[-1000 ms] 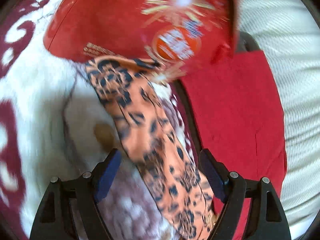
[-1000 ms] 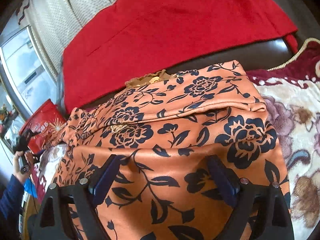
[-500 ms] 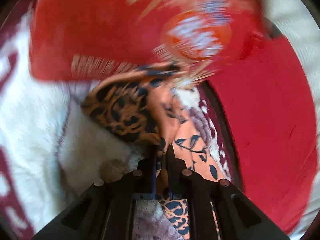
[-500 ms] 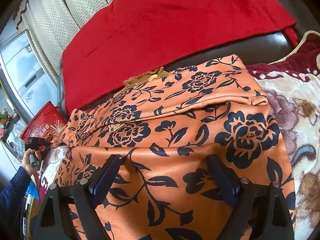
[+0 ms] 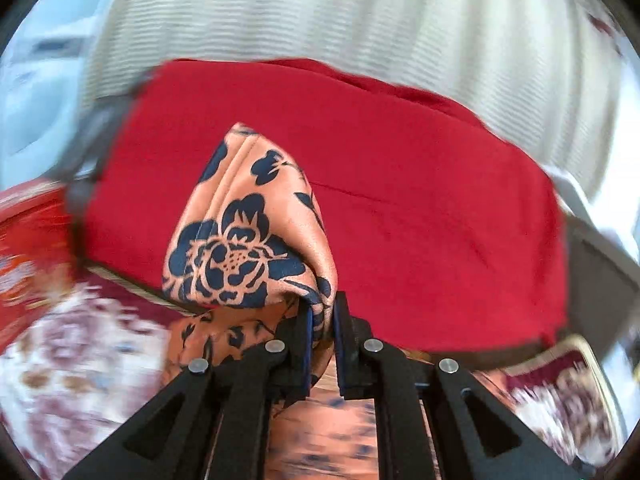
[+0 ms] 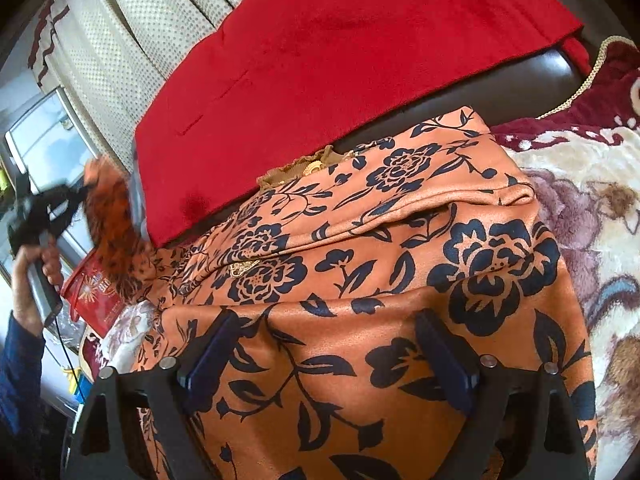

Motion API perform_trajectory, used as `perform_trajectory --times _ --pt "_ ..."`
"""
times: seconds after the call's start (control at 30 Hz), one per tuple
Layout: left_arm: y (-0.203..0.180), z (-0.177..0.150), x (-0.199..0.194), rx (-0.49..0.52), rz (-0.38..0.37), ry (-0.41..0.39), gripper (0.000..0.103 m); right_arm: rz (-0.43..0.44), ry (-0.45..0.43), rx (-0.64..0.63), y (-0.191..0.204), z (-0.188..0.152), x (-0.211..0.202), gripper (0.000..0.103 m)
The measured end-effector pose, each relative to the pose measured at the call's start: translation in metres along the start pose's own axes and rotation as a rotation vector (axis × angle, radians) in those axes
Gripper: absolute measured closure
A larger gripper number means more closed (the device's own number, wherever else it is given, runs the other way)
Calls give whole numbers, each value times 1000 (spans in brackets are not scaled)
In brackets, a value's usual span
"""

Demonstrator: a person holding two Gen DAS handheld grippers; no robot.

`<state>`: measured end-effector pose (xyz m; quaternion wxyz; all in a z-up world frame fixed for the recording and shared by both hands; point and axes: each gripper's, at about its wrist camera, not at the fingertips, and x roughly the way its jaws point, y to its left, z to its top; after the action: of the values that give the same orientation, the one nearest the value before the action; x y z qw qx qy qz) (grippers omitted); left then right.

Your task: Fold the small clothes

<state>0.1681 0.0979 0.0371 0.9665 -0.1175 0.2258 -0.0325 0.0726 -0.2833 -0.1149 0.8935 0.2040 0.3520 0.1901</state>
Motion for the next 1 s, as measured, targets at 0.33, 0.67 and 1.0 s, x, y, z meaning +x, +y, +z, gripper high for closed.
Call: perform_trajectory --times 0.33,0.67,1.0 --pt "-76 -109 116 112 -73 517 41 22 -5 18 -3 0 -1 12" --pt "82 -95 25 -136 111 238 16 45 57 130 -2 19 -8 12" --pt "140 -148 61 -275 120 368 16 -260 250 -329 147 136 102 12"
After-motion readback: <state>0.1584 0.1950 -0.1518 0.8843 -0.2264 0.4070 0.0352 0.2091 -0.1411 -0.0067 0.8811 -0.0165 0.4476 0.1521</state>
